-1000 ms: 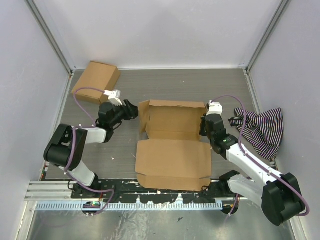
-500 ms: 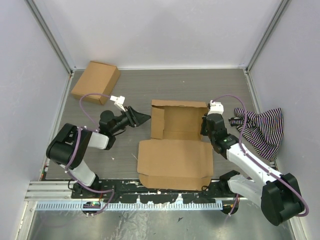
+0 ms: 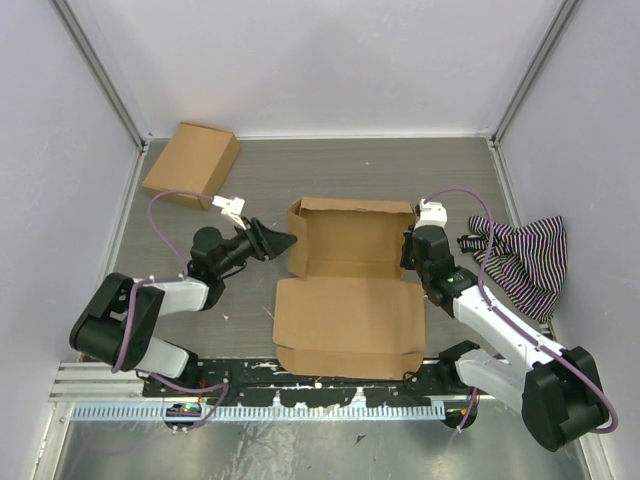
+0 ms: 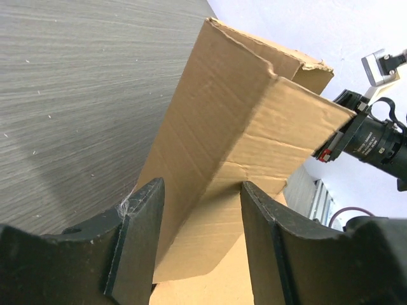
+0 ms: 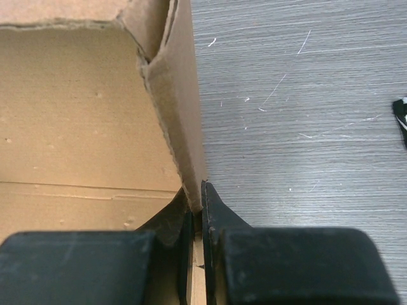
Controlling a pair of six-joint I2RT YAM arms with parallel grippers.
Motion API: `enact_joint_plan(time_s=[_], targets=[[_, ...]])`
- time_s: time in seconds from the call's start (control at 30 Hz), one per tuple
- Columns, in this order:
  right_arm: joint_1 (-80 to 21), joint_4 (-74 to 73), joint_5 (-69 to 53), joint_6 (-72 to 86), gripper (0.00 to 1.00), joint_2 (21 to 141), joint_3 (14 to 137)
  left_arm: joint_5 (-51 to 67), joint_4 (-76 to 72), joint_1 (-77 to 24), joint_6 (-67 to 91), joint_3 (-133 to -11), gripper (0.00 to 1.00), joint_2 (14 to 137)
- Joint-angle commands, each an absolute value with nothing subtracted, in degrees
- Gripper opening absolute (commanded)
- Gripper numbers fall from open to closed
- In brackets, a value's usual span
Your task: Fold the paper box
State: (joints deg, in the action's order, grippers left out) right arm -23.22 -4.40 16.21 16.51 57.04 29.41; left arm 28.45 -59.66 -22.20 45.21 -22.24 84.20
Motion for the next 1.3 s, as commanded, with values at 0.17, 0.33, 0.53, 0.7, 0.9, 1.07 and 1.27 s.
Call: enact_joint_plan(time_s=[0.17, 0.33, 0.53, 0.7, 0.9, 1.07, 1.27], targets=[[-23.03, -0.63, 14.45, 16.79, 0.01, 56.58, 31.96, 25.95, -50.41, -23.11, 35.53, -26.1, 0.6, 81.21], [-23.06, -0.78, 13.99, 16.29, 0.01, 56.46, 31.88, 24.78, -50.11, -23.46, 34.83, -28.58, 0.59, 83.21], [-23.05, -0.74, 13.04, 16.11, 0.01, 56.6, 32.31, 21.94, -47.49, -27.55, 31.45, -31.68, 0.59, 83.23], [-23.08, -0.63, 9.35, 15.95, 0.01, 56.36, 32.6, 17.09, -42.16, -30.41, 27.83, -34.24, 0.59, 84.36], [-23.08, -0.95, 7.94, 16.21, 0.02, 56.25, 32.72, 3.65, -30.51, -34.27, 22.32, -38.15, 0.57, 84.49], [-23.05, -0.62, 7.21, 16.99, 0.02, 55.52, 32.27, -9.89, -21.96, -38.72, 18.86, -41.41, 0.56, 84.53], [-23.03, -1.07, 7.1, 17.7, 0.02, 55.82, 32.56, -22.18, -13.66, -42.06, 18.28, -45.64, 0.38, 87.5]])
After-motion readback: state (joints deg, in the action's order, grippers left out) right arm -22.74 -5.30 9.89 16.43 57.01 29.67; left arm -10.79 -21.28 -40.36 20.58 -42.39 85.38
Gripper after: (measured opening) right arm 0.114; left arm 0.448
